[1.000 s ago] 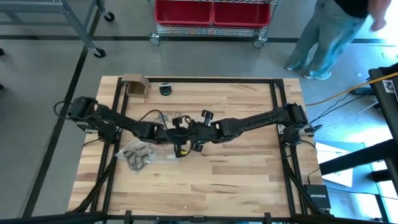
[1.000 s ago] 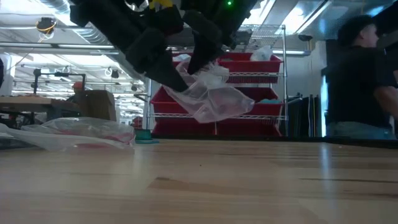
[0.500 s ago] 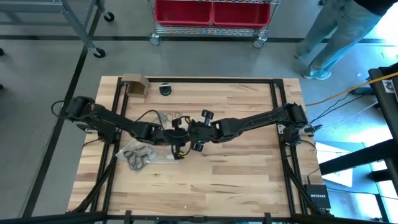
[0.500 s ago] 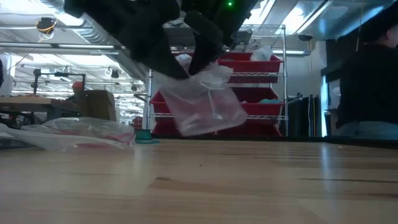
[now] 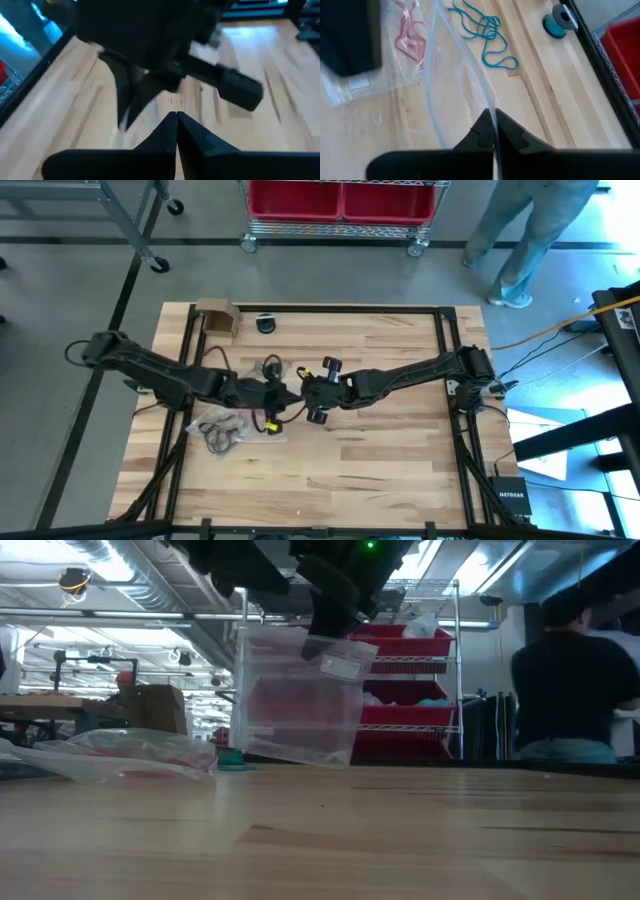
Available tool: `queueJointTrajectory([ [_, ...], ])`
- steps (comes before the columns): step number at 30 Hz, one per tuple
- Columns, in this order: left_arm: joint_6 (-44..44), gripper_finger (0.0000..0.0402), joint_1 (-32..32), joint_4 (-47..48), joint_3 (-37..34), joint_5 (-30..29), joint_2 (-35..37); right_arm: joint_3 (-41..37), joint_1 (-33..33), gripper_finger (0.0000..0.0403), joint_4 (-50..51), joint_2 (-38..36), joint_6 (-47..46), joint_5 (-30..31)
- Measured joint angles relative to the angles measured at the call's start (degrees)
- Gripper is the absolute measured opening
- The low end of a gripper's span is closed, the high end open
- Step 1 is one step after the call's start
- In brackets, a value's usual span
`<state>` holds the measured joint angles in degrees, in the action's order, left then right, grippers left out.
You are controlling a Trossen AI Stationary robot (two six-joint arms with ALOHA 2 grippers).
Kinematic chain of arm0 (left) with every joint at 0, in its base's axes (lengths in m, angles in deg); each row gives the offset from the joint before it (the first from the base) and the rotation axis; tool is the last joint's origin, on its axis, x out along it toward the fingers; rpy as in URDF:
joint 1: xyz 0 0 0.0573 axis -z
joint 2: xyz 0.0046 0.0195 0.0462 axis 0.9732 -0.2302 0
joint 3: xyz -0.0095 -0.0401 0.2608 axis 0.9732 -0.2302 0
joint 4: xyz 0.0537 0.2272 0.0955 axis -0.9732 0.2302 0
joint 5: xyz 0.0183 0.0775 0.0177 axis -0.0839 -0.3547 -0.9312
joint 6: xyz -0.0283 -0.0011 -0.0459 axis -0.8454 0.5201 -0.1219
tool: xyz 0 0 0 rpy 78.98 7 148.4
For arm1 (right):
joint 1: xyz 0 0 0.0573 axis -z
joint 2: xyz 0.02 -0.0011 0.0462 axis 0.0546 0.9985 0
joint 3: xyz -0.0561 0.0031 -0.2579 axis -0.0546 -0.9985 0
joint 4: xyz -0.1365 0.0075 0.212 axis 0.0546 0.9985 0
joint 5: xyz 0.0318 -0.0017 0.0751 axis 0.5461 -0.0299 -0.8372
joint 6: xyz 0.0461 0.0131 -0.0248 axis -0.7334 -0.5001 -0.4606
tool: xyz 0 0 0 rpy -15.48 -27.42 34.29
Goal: Sort rubber bands
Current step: Put the blue rubber band into the transparent zip bag
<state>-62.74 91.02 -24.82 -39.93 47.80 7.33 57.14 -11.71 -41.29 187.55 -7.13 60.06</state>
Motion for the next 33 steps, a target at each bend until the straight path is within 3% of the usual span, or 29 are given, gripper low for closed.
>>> queueJointTrajectory([
  [8,2.68,0.0012,-2.58,2.3,0.01,-0.22,3.7,0.0,0.0,0.0,-0.04,-0.05,0.04,-1.53],
  [16,-0.14,0.0112,-6.52,5.06,0.01,6.21,1.44,0.0,-0.02,0.0,-0.12,-0.06,0.79,-1.53],
  [22,1.37,0.0163,-8.73,5.45,0.01,6.28,-0.23,0.0,-0.02,0.0,-0.24,-0.06,2.15,-1.55],
  [27,1.78,0.0167,-9.88,5.08,0.01,6.05,-0.52,0.0,-0.07,0.0,-0.26,-0.06,2.89,-2.59],
  [33,4.62,0.0141,-10.38,5.55,0.01,6.17,-1.87,-0.02,-0.07,0.0,-1.24,-0.06,5.03,-2.6],
])
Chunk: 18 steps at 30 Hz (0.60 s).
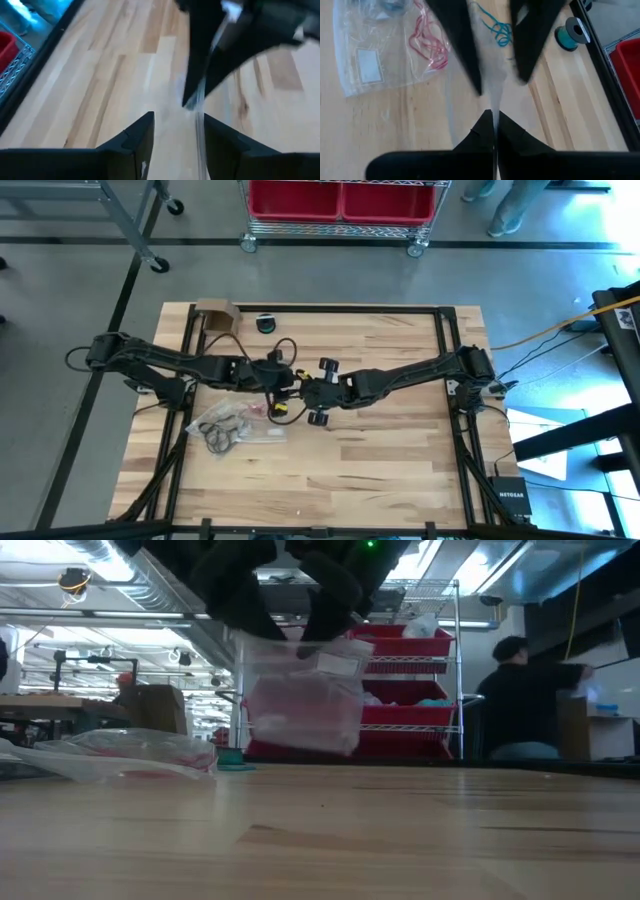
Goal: Sort rubber bands
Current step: Put the blue rubber band into the transparent zip bag
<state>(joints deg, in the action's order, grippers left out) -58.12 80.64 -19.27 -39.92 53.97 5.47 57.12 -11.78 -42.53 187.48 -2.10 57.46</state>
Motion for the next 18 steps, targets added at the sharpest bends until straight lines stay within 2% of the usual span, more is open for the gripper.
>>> queueJointTrajectory([
  [4,3.77,0.0096,0.17,0.49,0.0,1.08,-2.13,-0.02,0.0,0.0,-1.46,0.0,-0.46,0.0],
  [8,2.93,0.0015,0.05,0.39,0.0,0.48,-2.59,-0.04,0.08,0.0001,-2.0,0.0,-4.38,0.0],
  [12,0.88,0.0003,0.02,0.61,0.0,-1.71,-2.59,1.0,0.08,0.0024,-0.38,-0.49,-1.45,-0.01],
  [18,-3.32,0.0001,0.02,1.03,0.0,-3.55,-2.35,9.81,-0.84,0.0099,10.53,-2.21,5.7,0.43],
])
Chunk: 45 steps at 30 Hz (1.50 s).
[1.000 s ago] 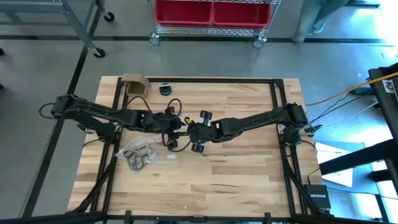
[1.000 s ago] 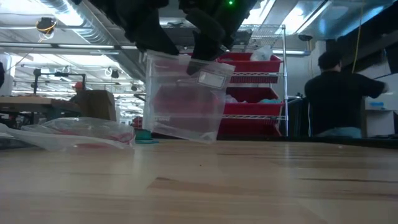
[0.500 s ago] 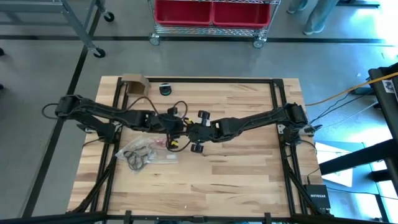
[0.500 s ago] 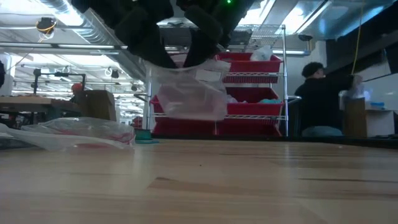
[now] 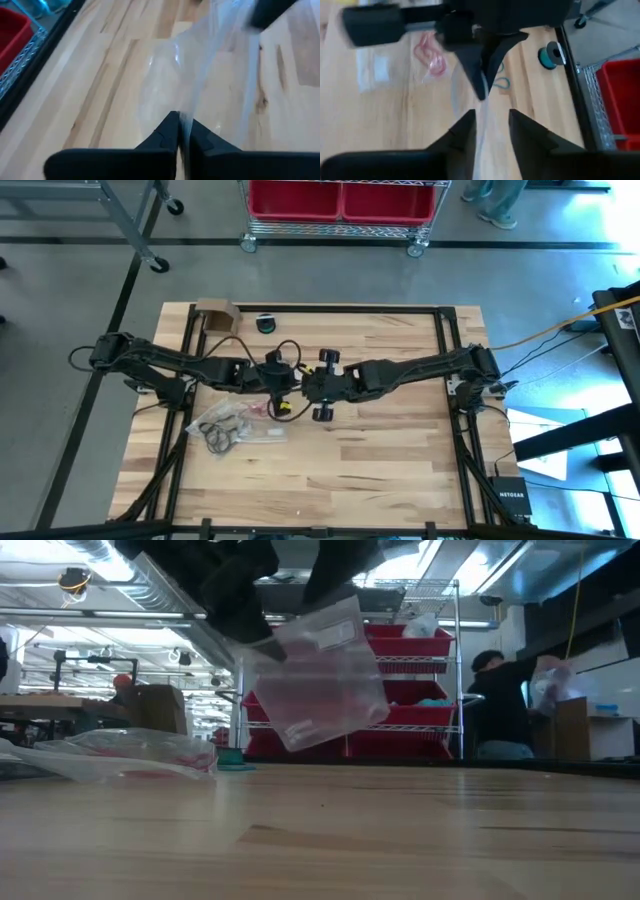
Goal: Sort rubber bands
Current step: Put the blue rubber band into the transparent zip bag
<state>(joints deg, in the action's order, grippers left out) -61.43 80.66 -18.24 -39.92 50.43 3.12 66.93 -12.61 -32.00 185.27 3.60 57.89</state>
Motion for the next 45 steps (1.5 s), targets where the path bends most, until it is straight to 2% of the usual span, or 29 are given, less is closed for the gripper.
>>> queueJointTrajectory([
  [3,-2.91,0.0,-0.02,-0.09,0.0,-0.21,0.48,3.99,-0.97,0.0124,5.92,0.0,3.18,-0.38],
  [5,-4.5,0.0,-0.02,-0.49,0.0,-0.41,0.58,4.59,-1.91,0.0131,5.25,-0.09,6.06,-0.77],
  [8,-6.55,0.0,-0.02,-0.51,0.0,-0.46,0.59,3.84,-3.08,0.0133,3.65,0.42,11.84,-5.13],
  [10,-7.3,0.0,0.0,-0.6,0.0,-0.46,0.61,2.75,-3.23,0.013,1.41,1.32,13.27,-6.0],
  [16,-7.24,0.0,0.22,-0.58,0.0,0.71,0.61,1.25,-2.0,0.0122,-0.85,4.86,16.45,2.92],
  [20,-6.38,0.0,0.22,0.69,0.0,0.96,0.61,1.23,-2.0,0.0121,-0.71,6.89,19.82,2.53],
  [26,-6.97,0.0,0.22,0.73,0.0,0.8,0.61,1.23,-2.11,0.0121,1.56,8.02,18.3,0.92],
  [36,-7.33,0.0,0.09,-0.12,0.0,-6.39,0.61,1.21,-2.18,0.0121,2.95,8.98,12.11,-7.03],
  [41,-5.83,0.0,0.09,-0.75,0.0,-9.75,0.62,1.21,-2.16,0.0121,3.0,8.98,9.67,-3.4],
  [43,-4.78,0.0,0.09,-0.86,0.0,-11.36,0.61,1.23,-1.99,0.0121,2.47,8.98,9.78,-7.73],
  [45,-3.73,0.0,0.12,-0.96,0.0,-11.59,0.61,1.23,-2.04,0.0121,2.16,9.05,9.7,-8.45],
])
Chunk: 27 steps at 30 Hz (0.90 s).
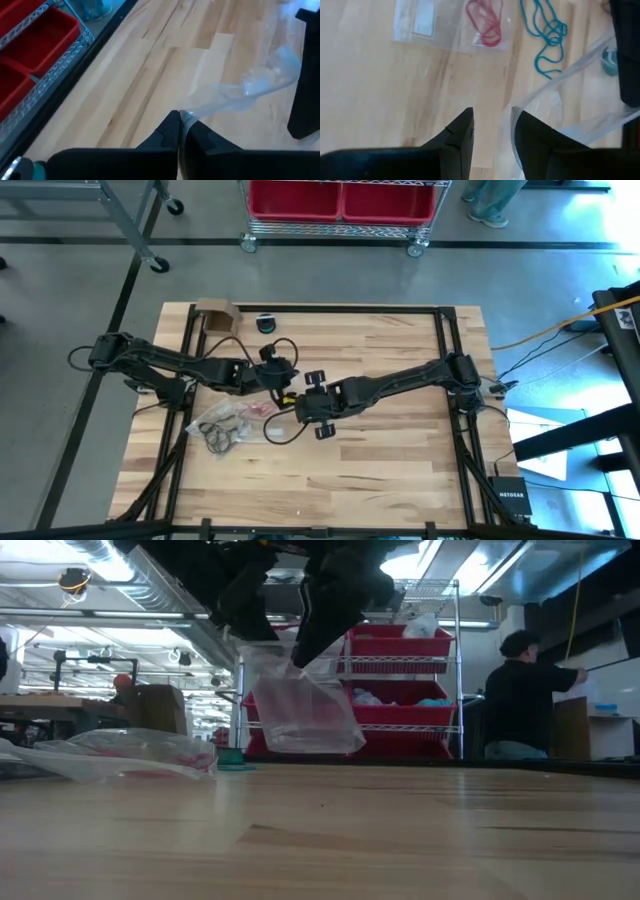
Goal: Sort rubber bands
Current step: Put the blue rubber band into the transparent zip bag
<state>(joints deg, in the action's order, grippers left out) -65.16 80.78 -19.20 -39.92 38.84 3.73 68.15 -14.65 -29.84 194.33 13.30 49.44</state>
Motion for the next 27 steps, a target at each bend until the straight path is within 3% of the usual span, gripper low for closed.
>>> queueJointTrajectory([
  [8,10.43,0.0,0.45,-0.87,0.0,2.43,0.0,0.0,-0.13,0.0121,-0.36,0.24,1.14,-3.89],
  [14,26.54,0.0,1.19,-1.25,0.0,11.49,0.02,0.0,-0.19,0.0121,-0.06,0.28,1.58,-4.83],
  [18,31.27,0.0,1.18,-1.73,-0.02,14.37,0.02,0.0,-0.19,0.0121,-1.03,0.28,1.54,-5.04],
  [23,21.42,0.0,-0.74,-3.88,-0.02,6.21,0.02,0.0,-0.44,0.0121,-1.7,0.28,0.63,-6.58],
  [27,9.6,0.0,-2.05,-3.83,-0.04,5.45,0.0,0.0,-0.47,0.0121,-2.01,0.28,-2.65,-4.29],
])
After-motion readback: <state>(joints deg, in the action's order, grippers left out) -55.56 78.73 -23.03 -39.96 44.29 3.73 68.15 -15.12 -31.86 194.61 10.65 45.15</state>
